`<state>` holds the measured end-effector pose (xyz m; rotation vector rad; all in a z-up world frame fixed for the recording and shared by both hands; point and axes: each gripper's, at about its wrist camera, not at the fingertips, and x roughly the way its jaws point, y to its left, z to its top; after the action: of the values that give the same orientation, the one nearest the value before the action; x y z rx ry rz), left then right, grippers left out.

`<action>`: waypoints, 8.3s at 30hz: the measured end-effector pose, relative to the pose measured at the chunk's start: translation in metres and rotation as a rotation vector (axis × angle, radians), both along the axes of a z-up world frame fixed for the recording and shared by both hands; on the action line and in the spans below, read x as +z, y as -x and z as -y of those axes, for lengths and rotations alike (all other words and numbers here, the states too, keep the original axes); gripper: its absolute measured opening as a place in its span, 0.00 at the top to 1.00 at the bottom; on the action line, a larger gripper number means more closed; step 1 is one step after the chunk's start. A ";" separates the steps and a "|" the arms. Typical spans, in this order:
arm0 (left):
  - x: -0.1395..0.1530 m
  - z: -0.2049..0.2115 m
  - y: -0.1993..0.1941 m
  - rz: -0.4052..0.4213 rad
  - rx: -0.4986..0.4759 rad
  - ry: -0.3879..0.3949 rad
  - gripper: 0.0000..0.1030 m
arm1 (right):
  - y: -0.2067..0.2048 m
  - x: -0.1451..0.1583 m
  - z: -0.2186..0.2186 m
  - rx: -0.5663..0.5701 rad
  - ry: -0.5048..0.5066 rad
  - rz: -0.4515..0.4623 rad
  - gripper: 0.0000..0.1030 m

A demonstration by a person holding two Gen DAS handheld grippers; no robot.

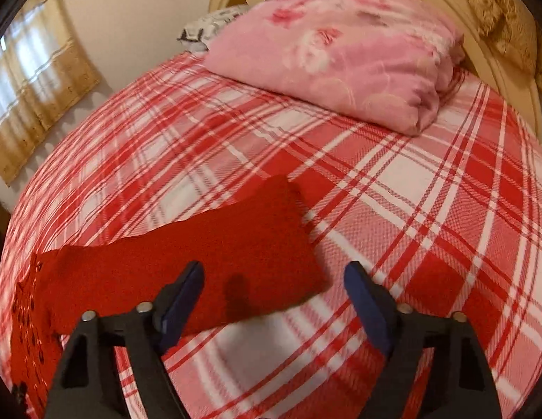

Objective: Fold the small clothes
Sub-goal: 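Move the right gripper to the sweater sleeve cuff and grasp it, then lift the sleeve with the right gripper and fold it across the sweater body, then open the right gripper to release the folded sleeve, then move the left gripper to the other sleeve cuff and grasp it, then lift the sleeve with the left gripper and fold it over the body toward the right gripper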

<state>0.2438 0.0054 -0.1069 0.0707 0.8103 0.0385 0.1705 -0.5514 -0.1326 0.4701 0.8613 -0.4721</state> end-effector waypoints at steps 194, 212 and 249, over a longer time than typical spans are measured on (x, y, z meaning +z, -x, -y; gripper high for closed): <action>-0.034 -0.382 0.097 0.317 0.822 0.649 0.01 | -0.102 -0.045 -0.457 0.871 0.260 0.090 0.32; -0.036 -0.391 0.102 0.302 0.741 0.670 0.92 | -0.104 -0.045 -0.457 0.872 0.256 0.090 0.32; 0.132 -0.247 0.020 0.409 0.278 0.606 0.95 | -0.009 0.018 -0.327 0.772 0.144 0.241 0.20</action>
<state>0.2234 0.2525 0.0248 -0.6063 0.3917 0.0653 0.1798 -0.2246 -0.1142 0.0362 0.7027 0.2305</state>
